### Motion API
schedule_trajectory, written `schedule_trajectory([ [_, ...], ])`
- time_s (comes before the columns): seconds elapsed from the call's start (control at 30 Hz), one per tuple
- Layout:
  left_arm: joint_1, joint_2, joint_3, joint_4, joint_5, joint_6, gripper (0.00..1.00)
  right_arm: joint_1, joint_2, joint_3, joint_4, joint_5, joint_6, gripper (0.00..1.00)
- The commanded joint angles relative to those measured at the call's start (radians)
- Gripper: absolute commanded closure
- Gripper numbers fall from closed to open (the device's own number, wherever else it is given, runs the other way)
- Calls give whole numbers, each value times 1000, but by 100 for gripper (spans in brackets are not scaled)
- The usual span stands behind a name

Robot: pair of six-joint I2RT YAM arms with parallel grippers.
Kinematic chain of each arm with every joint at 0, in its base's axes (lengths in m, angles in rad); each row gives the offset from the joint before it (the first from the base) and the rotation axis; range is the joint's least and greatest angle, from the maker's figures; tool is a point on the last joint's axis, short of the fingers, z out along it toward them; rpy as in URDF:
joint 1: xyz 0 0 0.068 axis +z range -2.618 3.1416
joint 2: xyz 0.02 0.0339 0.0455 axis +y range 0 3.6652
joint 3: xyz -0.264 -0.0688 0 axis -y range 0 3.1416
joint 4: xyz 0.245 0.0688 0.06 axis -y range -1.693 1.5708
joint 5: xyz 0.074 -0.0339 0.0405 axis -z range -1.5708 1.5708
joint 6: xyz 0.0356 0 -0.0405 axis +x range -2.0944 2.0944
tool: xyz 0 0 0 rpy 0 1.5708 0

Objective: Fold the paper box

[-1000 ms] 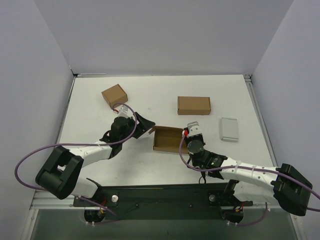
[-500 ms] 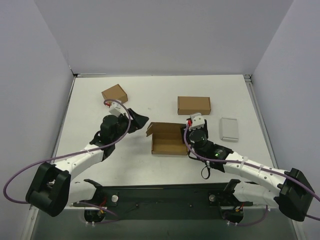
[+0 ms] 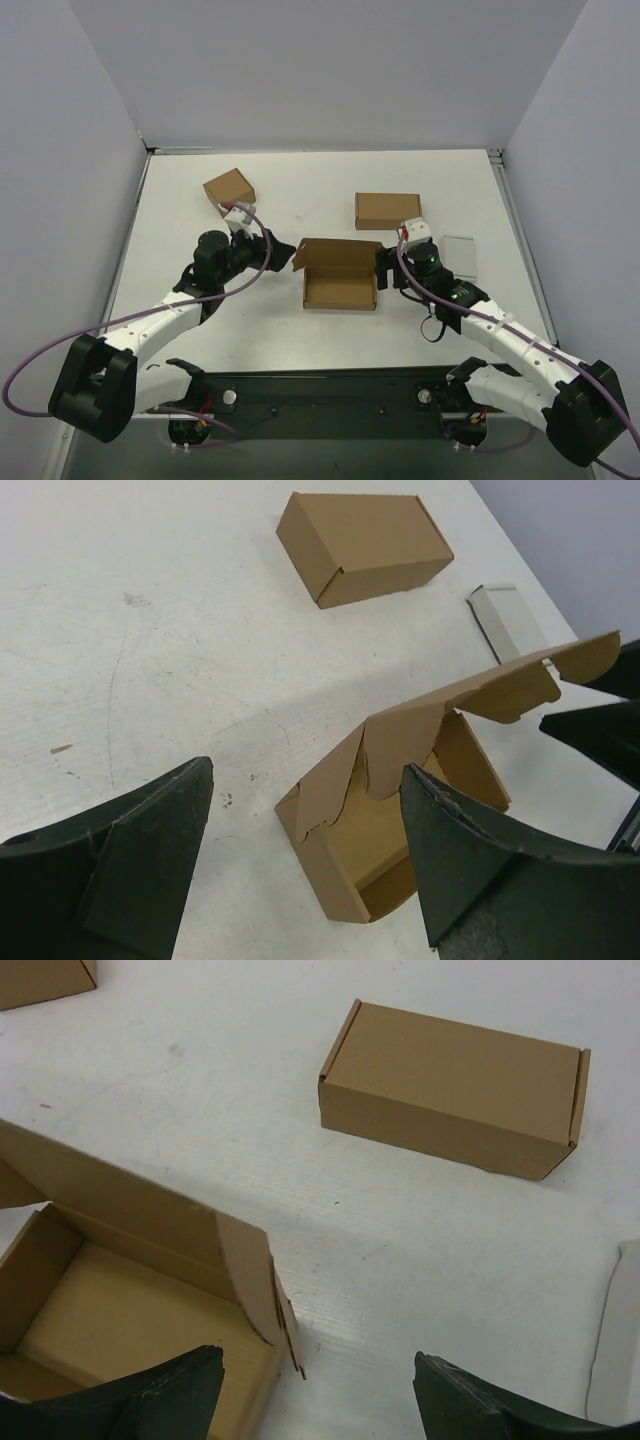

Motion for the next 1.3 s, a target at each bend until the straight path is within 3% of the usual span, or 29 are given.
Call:
schedule_trajectory([
  [0.0,3,47,15,83,115,105,15,-85,59,61,2,-186,-9,24],
  [0.17,5,68,-2,135,156,112,18,-100,100,69,27,-216,-20,29],
  [0.3,5,-11,-74,215,127,99,17,-105,117,67,57,-218,-29,35],
  [0.53,-7,-168,-144,163,89,126,17,-111,152,72,68,-233,-30,74],
  [0.73,-84,-139,-106,63,61,257,17,-114,169,82,62,-232,-41,90],
  [1.0,-89,-48,-45,54,23,309,17,-114,192,99,42,-238,-58,98],
  [1.27,-109,30,-8,94,-49,346,17,-114,198,102,45,-244,-70,100],
])
